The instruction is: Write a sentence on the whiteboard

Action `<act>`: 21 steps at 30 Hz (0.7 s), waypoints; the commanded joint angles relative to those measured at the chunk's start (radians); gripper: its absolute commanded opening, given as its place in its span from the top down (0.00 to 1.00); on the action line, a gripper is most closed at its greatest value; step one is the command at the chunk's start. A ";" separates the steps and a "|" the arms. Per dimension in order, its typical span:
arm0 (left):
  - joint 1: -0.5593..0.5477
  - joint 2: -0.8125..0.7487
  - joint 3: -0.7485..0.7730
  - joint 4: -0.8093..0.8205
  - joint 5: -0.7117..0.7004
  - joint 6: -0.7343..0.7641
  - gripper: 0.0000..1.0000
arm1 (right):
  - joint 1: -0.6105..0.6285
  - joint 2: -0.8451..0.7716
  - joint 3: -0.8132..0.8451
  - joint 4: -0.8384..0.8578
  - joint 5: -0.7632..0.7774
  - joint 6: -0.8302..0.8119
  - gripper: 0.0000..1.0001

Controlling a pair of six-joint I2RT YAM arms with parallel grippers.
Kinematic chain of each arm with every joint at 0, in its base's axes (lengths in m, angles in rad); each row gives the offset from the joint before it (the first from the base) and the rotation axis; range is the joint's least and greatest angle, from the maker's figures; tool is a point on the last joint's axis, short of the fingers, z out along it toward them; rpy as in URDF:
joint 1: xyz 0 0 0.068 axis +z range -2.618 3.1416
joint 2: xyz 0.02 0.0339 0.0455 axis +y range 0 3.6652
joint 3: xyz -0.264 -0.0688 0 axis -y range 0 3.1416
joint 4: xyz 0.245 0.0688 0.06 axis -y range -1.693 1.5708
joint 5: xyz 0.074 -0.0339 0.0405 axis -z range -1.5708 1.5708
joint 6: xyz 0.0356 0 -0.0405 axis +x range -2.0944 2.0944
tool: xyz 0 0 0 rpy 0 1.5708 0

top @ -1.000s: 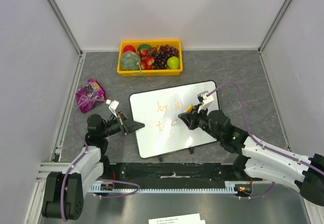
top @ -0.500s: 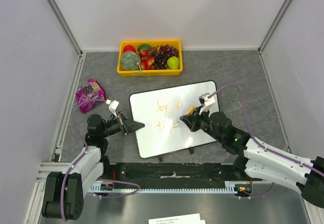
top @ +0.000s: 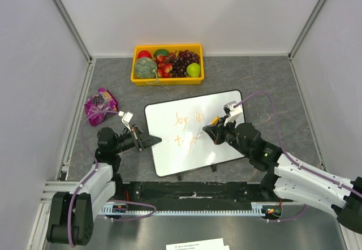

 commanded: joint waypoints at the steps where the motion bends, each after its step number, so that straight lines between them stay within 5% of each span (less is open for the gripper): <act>1: -0.002 0.004 -0.021 0.013 0.002 0.094 0.98 | -0.007 -0.034 0.066 0.010 0.007 -0.038 1.00; 21: 0.000 -0.001 -0.022 0.013 0.004 0.096 0.98 | -0.032 0.014 -0.010 0.110 0.018 -0.008 1.00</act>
